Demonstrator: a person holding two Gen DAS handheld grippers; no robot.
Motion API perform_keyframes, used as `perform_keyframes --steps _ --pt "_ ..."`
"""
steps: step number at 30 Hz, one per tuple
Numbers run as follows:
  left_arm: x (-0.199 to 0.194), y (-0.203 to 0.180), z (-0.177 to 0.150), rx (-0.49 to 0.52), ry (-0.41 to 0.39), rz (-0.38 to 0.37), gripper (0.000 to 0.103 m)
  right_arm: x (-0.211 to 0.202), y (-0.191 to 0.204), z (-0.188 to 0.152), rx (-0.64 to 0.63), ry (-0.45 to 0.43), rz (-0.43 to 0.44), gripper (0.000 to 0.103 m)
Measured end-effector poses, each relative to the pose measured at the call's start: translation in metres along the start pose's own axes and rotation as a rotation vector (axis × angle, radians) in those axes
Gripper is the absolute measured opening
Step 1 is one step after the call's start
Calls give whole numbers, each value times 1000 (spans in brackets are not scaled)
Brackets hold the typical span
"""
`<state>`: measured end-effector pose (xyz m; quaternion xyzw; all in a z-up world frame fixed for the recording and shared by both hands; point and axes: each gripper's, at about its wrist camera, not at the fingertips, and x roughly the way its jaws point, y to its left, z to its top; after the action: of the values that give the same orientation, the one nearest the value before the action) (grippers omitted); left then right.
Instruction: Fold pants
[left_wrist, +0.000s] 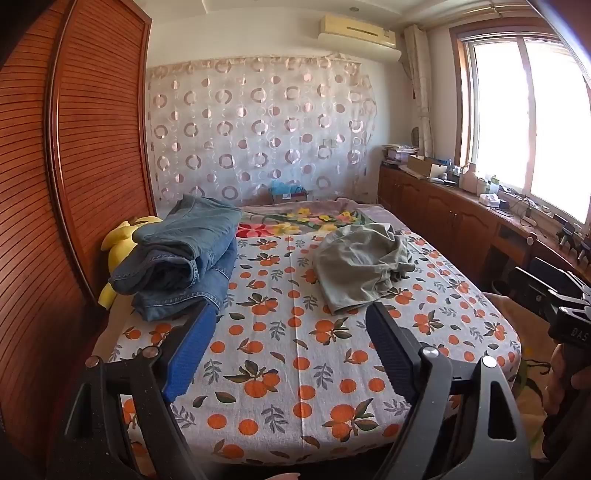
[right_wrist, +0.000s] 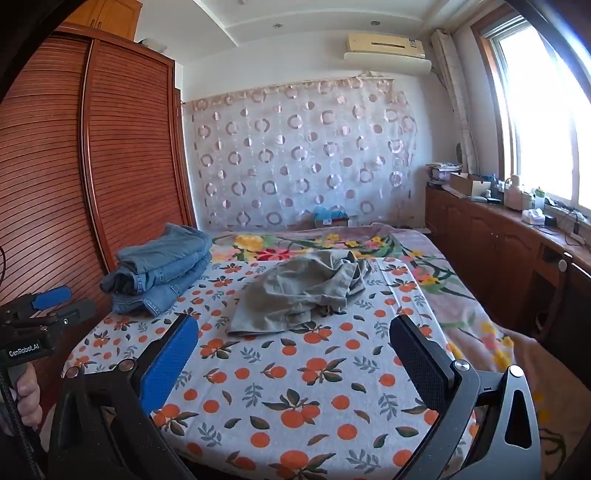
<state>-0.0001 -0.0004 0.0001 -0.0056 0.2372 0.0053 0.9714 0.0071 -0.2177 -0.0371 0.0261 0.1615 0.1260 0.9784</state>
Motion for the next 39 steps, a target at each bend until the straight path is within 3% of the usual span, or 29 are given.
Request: perform_keyframes --steps 39 --pt "0 0 0 -4 -11 -2 84 -1 1 0 0 13 -1 103"
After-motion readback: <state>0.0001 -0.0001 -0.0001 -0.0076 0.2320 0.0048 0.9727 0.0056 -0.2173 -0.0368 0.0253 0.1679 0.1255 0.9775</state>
